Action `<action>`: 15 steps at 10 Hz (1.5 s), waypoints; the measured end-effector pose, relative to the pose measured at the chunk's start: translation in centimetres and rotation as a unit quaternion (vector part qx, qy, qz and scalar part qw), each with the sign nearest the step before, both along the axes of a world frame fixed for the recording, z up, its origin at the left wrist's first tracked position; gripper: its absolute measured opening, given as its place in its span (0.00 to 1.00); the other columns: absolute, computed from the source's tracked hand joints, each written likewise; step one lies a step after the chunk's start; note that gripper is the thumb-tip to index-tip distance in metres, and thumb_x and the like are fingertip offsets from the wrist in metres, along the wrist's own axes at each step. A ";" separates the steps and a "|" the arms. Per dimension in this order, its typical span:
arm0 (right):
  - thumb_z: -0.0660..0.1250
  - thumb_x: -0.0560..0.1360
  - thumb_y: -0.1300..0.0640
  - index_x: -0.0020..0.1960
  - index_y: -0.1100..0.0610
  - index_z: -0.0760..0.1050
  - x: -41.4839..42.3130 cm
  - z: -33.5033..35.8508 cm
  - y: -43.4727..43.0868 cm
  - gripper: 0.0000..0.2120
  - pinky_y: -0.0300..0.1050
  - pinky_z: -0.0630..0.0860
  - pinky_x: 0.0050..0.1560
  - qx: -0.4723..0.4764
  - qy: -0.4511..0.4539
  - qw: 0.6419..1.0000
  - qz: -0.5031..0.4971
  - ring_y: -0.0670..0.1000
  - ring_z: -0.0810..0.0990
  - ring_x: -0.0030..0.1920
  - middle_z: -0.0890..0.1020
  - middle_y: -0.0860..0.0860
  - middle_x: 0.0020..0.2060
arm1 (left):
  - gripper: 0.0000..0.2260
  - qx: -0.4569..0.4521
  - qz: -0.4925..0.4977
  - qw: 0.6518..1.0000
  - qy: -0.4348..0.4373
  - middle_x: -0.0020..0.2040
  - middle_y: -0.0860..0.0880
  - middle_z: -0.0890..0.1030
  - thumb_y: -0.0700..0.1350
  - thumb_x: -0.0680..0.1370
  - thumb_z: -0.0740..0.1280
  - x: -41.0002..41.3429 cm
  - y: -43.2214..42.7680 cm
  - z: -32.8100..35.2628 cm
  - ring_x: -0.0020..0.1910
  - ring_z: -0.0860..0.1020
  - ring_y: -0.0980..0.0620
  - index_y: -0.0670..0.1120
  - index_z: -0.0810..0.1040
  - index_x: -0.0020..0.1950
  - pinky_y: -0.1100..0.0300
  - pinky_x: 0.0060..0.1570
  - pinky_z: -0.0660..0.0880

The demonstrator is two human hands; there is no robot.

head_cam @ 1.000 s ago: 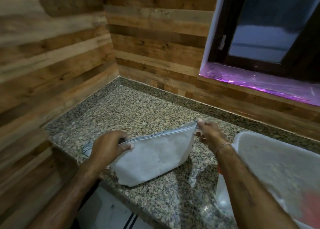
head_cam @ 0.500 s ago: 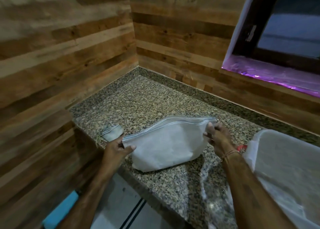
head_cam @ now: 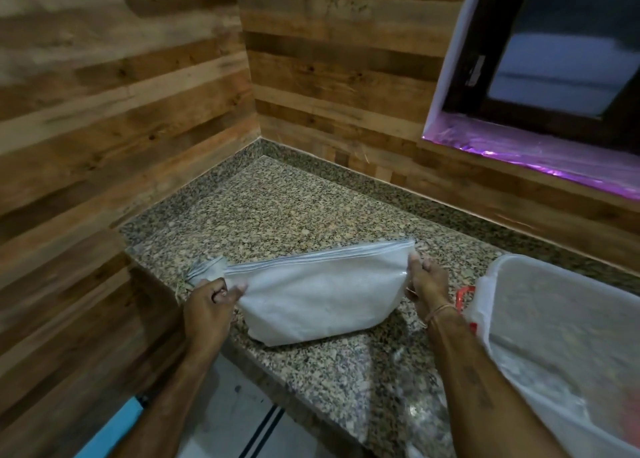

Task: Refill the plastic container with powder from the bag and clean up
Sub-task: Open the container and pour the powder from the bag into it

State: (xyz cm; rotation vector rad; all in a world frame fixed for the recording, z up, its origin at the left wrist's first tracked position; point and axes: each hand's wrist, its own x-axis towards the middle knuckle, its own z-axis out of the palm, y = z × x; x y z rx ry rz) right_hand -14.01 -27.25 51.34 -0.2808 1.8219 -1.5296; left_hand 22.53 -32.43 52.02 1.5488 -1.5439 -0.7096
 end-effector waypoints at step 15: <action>0.65 0.83 0.65 0.56 0.49 0.85 -1.4 -1.2 0.7 0.15 0.40 0.81 0.33 0.081 -0.002 0.973 0.214 0.53 0.82 0.45 0.84 0.52 0.62 | 0.17 0.291 -0.163 0.898 0.286 0.72 0.47 0.75 0.35 0.84 0.62 1.3 0.7 -3.0 0.62 0.79 0.48 0.45 0.73 0.72 0.65 0.53 0.80</action>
